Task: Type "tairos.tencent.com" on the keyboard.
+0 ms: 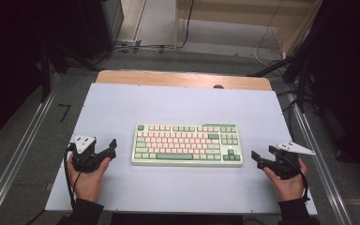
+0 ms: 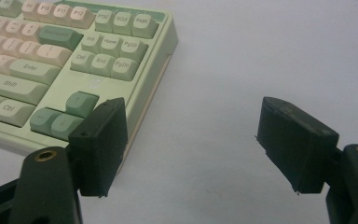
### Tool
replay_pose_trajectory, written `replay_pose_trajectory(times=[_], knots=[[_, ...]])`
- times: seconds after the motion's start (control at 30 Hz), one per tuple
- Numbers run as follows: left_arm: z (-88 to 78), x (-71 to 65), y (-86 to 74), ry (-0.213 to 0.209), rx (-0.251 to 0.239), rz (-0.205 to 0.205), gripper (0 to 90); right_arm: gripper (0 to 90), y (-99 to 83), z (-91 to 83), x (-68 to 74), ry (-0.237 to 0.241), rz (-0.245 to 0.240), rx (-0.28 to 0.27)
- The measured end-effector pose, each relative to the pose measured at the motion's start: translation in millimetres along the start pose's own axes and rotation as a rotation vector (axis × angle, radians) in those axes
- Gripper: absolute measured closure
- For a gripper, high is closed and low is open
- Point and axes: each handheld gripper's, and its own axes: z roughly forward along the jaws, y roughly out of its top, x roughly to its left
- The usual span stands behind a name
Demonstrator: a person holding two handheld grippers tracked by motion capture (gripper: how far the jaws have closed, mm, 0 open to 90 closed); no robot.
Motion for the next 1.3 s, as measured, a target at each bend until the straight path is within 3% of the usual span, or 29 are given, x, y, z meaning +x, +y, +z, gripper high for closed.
replay_pose_trajectory(times=[0.5, 0.87, 1.1, 1.3], knots=[[1.5, -8.6, 0.4, -0.028, -0.005, 0.015, 27.0, 22.8, 6.3, 3.4, 14.4, 0.025, -0.023, -0.012], [10.2, -24.4, 3.8, -0.055, -0.015, 0.056, 27.5, 22.8, 13.3, 10.2, 29.6, 0.058, -0.046, -0.02], [18.4, -36.0, 6.8, -0.129, 0.001, 0.04, 27.9, 23.9, 20.0, 17.1, 42.3, 0.105, -0.06, -0.031], [23.1, -42.6, 8.9, -0.151, 0.007, 0.051, 30.0, 25.3, 27.4, 24.7, 56.1, 0.134, -0.091, -0.037]])
